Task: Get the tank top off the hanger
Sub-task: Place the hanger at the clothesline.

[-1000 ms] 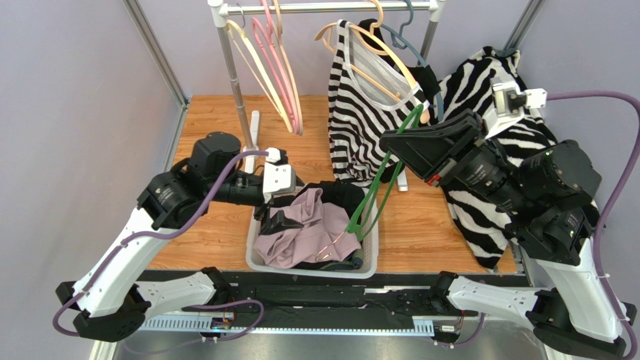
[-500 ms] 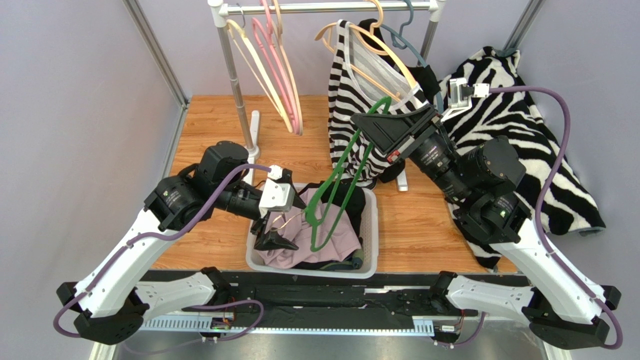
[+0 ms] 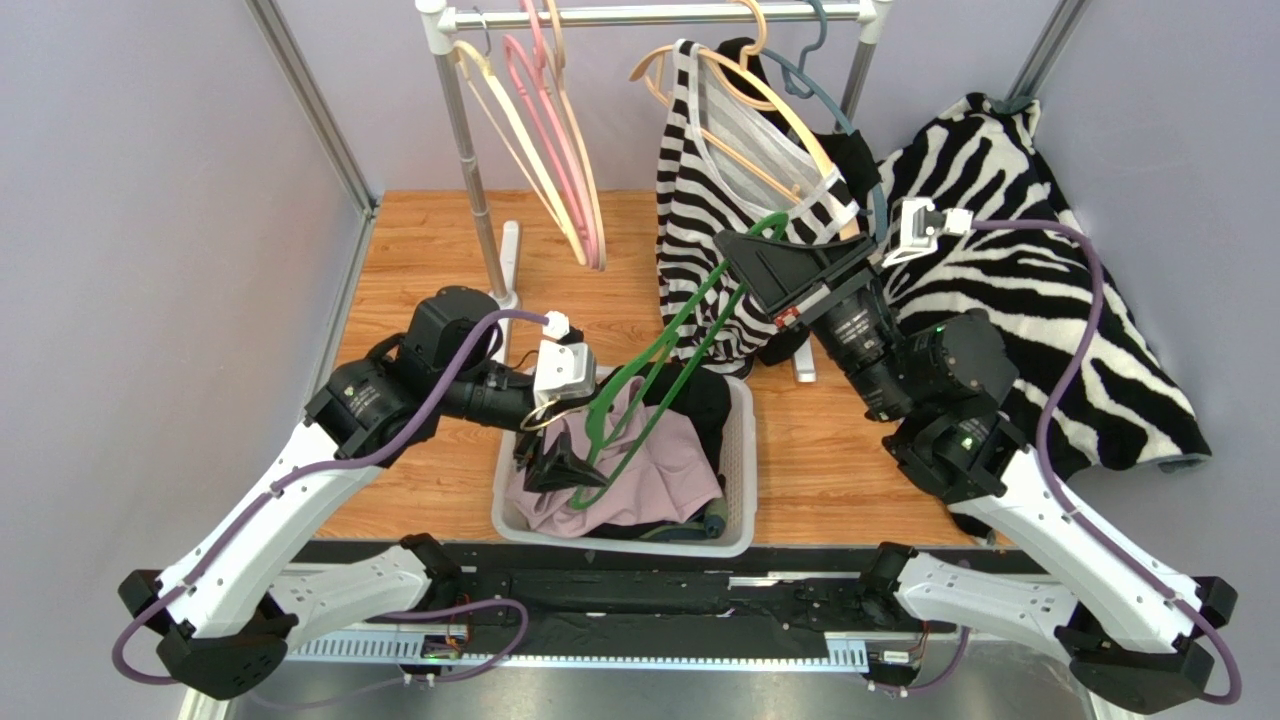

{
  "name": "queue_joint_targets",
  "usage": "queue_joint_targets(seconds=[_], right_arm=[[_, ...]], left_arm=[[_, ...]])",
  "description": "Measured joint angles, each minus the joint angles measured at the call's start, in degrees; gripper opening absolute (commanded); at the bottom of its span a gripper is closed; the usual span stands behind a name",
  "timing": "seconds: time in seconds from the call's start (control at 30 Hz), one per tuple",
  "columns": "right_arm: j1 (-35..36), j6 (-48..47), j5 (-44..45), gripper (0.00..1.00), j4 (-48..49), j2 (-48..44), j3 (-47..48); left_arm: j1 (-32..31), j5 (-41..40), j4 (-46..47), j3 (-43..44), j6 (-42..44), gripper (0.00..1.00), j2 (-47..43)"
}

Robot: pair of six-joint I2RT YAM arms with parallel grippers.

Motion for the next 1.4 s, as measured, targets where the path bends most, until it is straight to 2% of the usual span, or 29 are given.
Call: queue_joint_targets(seconds=[0.17,0.2,0.27,0.5,0.63,0.7,0.8,0.97,1.1,1.27,1.4], right_arm=[[0.0,2.9,1.4,0.0,0.7,-0.3,-3.3],[0.0,2.9,1.6,0.0,0.7,-0.4,-3.3],[0.0,2.8,2.0,0.0,0.7,-1.1,-3.3],[-1.0,0.0,2.9,0.0,-1.0,-2.8,-0.8],[-3.5,-1.4,1.1,0.0,-5.8,-1.8,4.3],[-4.0,-1.9,-0.5,0.0,-8.9,-0.6,7.9],[-4.1,-2.3,-4.0,0.0,-13.1,1.5,11.8],[-4.1,-2.3,-13.7,0.0,-20.5,6.3,17.9],[-4.1,-2.8,-21.1,0.0,-25.5,9.4,19.6],[-4.1,-5.0,-30.9,0.0,-33.0,10.5,22.7],[-4.1,-5.6,-36.8,0.0,-34.6,10.3,24.3]], left_arm=[[0.9,-2.6,2.0,-0.2,-1.8,0.87,0.7],[1.0,-2.3,2.3,-0.3,-2.2,0.87,0.7],[1.2,-1.2,2.7,-0.6,-2.7,0.99,0.7],[1.7,4.5,-1.7,1.7,-0.6,0.99,0.5],[1.8,4.1,-8.9,4.0,9.7,0.99,-1.9],[1.8,-0.2,-12.2,4.6,15.8,0.99,-3.8],[1.7,-12.0,-15.1,5.5,26.1,0.99,-6.2],[1.6,-27.9,-13.8,6.4,41.3,0.99,-8.8],[1.6,-35.8,-4.9,2.4,53.2,0.99,-15.1],[1.6,-36.5,1.4,-0.9,61.5,0.99,-24.3],[1.6,-29.7,4.7,-1.6,68.0,0.99,-28.9]])
